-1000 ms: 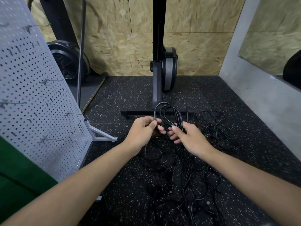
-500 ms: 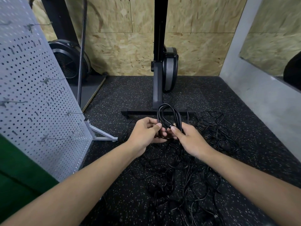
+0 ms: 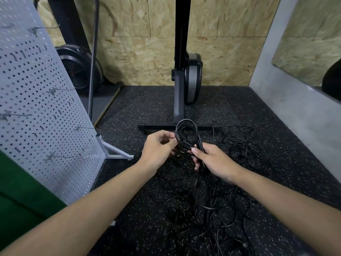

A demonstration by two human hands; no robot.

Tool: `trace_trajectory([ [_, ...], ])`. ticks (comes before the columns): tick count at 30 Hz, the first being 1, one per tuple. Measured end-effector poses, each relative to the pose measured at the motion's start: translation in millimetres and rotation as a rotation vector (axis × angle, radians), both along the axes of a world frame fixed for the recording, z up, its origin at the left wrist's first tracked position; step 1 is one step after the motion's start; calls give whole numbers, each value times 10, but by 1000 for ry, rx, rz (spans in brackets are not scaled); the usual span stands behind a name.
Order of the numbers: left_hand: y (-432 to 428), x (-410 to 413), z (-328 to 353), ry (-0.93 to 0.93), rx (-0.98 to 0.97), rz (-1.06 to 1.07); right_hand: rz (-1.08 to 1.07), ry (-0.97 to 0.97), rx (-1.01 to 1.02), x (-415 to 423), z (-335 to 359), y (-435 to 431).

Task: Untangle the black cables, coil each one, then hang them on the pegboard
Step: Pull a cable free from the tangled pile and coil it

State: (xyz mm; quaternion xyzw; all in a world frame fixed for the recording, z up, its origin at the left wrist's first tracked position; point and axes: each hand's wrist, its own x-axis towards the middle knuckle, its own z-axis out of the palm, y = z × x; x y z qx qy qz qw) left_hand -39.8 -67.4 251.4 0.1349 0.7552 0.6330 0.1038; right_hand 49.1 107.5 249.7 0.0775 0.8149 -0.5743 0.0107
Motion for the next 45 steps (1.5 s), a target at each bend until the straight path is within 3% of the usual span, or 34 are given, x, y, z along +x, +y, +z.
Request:
trace_trajectory([
  [5,11,36,4,-64,24,-112,-191,-44,51,-11,-28,39],
  [11,30,80,-38,-32,-50,-111,-133,-88,-49,9,58,-65],
  [21,18,95,-77,-37,-13,-125,-116,-103,-49,-1,112,-81],
  [25,60,97,-96,-273,89,-176,-197,-55,-175,-10,149,-84],
  [27,69,109,-159,-356,20,-299,-240,-34,-258,-23,162,-93],
  [31,89,185,-401,-140,-346,-607,-289,-34,-405,-45,188,-92],
  [35,76,223,-486,137,-523,-662,-272,-17,-389,-43,197,-60],
  [41,65,205,-388,347,-417,-429,-378,46,-369,-73,198,18],
  [45,77,191,-377,406,-454,-438,-405,57,-426,-77,216,17],
])
